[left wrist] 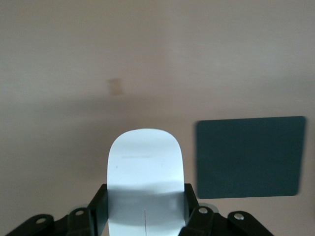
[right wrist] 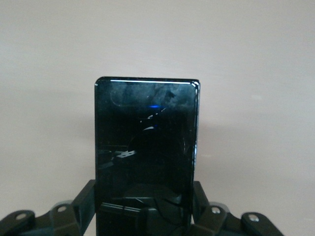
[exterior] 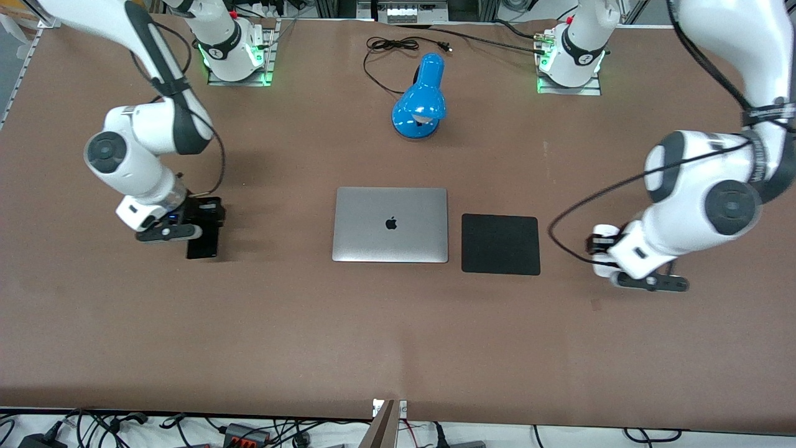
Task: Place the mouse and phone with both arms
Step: 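Carry the phone beside the laptop while the left gripper carries the mouse onto the pad, then open both grippers, releasing the phone and the mouse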
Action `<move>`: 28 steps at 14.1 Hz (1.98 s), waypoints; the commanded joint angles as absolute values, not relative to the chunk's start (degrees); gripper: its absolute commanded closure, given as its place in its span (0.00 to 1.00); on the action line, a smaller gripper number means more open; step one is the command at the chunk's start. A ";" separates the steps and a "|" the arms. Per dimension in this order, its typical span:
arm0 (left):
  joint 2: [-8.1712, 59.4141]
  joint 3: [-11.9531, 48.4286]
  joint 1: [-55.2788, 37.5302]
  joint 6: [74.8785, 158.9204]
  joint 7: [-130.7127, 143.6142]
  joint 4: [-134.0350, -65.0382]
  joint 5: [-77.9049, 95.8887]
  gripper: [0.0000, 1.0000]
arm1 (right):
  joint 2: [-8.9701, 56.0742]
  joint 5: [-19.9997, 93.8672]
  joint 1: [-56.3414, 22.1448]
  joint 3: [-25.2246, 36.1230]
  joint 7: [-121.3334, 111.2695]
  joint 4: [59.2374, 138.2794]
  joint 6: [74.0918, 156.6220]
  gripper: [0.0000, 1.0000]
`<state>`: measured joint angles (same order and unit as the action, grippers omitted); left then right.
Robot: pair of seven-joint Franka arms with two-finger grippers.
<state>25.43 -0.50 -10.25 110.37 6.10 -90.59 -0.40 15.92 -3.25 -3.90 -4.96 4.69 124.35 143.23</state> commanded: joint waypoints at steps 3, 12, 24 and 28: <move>25.49 -0.35 -17.91 122.31 17.46 -100.42 -1.41 0.57 | 23.19 -2.81 -14.92 -5.36 21.67 118.05 142.65 0.93; 29.09 -0.44 -22.76 151.08 29.17 -116.19 -8.09 0.56 | 31.20 -3.34 -20.83 -5.45 29.53 116.19 147.13 0.90; 24.10 -0.97 -19.79 144.38 28.65 -112.96 -8.17 0.00 | 19.19 -3.25 -12.06 -5.45 26.20 113.39 132.41 0.00; 22.59 -1.14 -17.86 112.30 20.32 -95.41 -8.44 0.00 | 9.07 -2.99 -4.15 -5.54 18.91 108.22 117.56 0.00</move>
<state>22.77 -1.20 -19.13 125.00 23.89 -103.60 -6.91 13.58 -3.28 -7.38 -4.63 21.65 110.15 124.38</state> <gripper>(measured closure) 0.000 0.000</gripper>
